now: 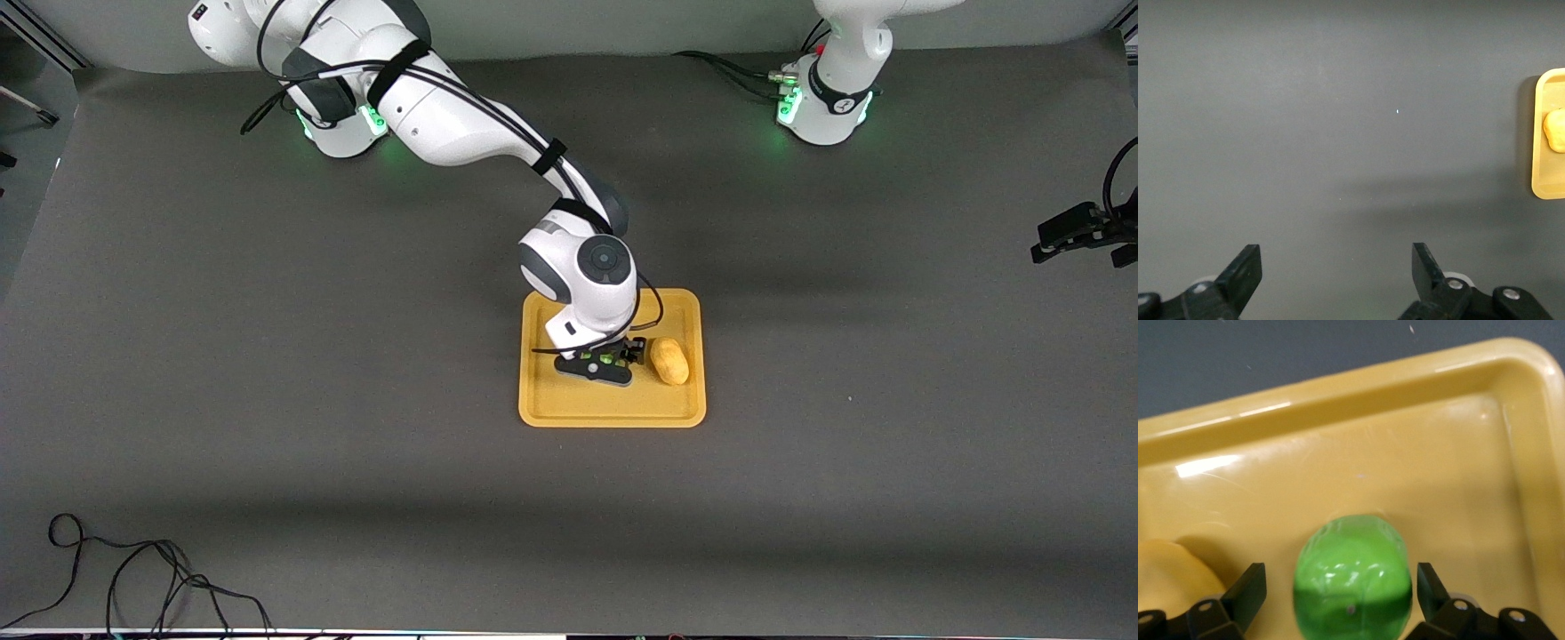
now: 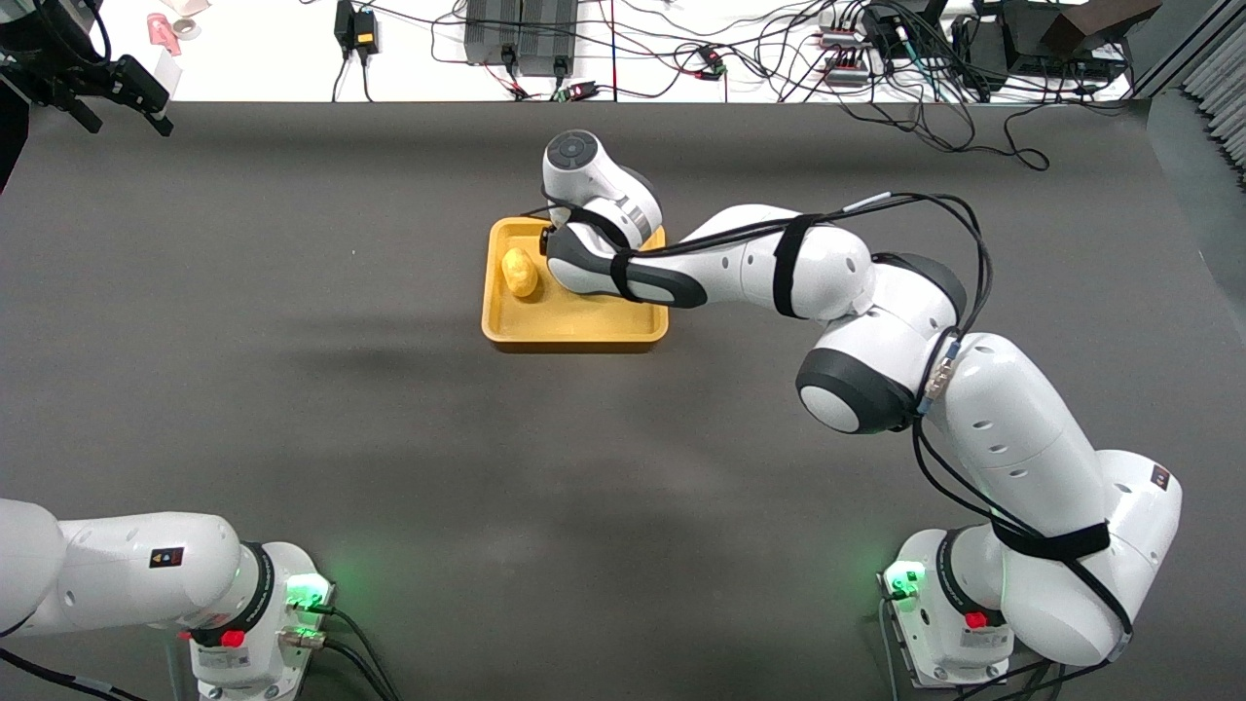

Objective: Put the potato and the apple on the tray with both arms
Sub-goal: 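Lower the green apple onto the tray beside the potato with the right gripper, then open the right gripper and draw it back from the tray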

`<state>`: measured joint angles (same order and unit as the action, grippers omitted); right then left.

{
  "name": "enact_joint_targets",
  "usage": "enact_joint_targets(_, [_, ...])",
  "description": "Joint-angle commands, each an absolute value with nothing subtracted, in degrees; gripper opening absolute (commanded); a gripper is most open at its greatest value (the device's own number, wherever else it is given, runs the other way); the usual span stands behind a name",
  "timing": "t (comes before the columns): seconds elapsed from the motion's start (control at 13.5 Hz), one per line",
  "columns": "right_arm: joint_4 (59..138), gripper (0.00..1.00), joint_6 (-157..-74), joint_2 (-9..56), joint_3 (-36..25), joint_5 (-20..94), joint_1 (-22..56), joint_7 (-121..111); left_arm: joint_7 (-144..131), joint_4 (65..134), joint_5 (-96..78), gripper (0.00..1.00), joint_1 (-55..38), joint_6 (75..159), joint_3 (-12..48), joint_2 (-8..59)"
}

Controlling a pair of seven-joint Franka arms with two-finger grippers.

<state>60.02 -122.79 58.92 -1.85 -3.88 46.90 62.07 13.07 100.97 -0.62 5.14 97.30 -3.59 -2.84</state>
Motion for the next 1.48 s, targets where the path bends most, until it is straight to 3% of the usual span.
enact_joint_targets(0.0, [59.0, 1.0, -113.3, 51.7, -1.8, -4.6, 46.4, 62.1, 11.9, 101.2, 0.4, 1.0, 3.9, 98.3, -3.8, -3.5])
enact_joint_targets(0.44, [56.2, 1.0, -91.9, 35.4, -1.3, -4.4, 42.6, 59.1, 6.1, 100.6, 0.4, 1.0, 4.1, 98.3, -1.4, -1.9])
enact_joint_targets(0.74, [61.4, 1.0, -82.1, 25.7, -1.9, -4.0, 35.3, 39.2, 6.2, 100.3, 0.4, 1.0, 4.3, 98.3, -1.4, -1.6])
enact_joint_targets(1.04, [72.7, 1.0, -83.1, 14.4, -3.3, -2.0, 25.8, 20.9, 6.2, 98.9, 0.4, 1.0, 4.4, 98.3, -1.4, -1.1])
enact_joint_targets(1.26, [86.2, 1.0, -89.8, 4.8, -2.6, -1.5, 15.5, 10.0, 6.0, 97.1, 0.4, 1.0, 4.0, 98.3, -1.4, 0.6])
enact_joint_targets(1.41, [90.9, 1.0, -91.6, 1.5, -2.2, -1.5, 10.5, 6.3, 6.2, 96.6, 0.4, 1.0, 4.3, 98.3, -1.4, 1.1])
